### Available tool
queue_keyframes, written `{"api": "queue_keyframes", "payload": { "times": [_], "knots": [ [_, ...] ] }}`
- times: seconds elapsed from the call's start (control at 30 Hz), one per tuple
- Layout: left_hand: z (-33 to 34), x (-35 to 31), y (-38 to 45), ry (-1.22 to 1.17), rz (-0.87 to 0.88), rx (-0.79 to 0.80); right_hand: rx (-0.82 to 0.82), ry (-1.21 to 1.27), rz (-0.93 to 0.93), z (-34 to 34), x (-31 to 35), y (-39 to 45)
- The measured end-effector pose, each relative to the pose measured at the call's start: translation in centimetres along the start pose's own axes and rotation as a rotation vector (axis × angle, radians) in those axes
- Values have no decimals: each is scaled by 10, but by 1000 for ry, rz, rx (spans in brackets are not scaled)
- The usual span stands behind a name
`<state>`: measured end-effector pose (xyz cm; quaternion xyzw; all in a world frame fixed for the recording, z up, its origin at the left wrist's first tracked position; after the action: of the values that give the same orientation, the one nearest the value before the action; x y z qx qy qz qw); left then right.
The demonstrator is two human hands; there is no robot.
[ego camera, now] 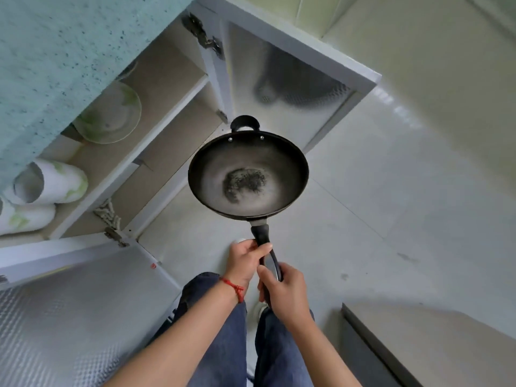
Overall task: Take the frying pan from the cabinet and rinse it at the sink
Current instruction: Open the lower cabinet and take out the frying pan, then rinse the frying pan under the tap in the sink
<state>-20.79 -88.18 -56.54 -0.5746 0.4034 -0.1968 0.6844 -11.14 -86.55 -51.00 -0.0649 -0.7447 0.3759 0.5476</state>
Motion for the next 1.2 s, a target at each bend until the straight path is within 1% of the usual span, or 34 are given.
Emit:
{"api": "queue_keyframes", "payload": {
  "times": [0.17,0.33,0.6,0.77,0.93,1.07,1.2],
  "knots": [
    [34,29,-30,95,-46,59,-128,82,32,-33,-15,-42],
    [74,65,-51,235,-94,127,-290,158,81,-71,-32,-82],
    [142,90,-82,487,-81,231,-511,340,110,-126,-48,-121],
    [185,78,-100,636,-27,304,-636,440,94,-153,-34,-130],
    [235,50,-114,754,62,368,-729,510,18,-190,-9,-122],
    [285,26,-122,781,122,380,-751,538,-39,-234,12,-108],
    [354,3,-127,756,181,394,-733,521,-114,-300,31,-87]
  ]
}}
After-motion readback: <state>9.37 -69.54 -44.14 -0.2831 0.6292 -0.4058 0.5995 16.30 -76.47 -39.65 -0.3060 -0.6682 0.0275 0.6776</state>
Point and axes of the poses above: each hand's wrist, its own y-axis towards the middle knuckle, its own z-axis out of the palm, x = y × z, the point moved 4 cm from there along y, towards the middle knuckle, and after that the axes turned 12 degrees about -z, right-handed, at the moved point
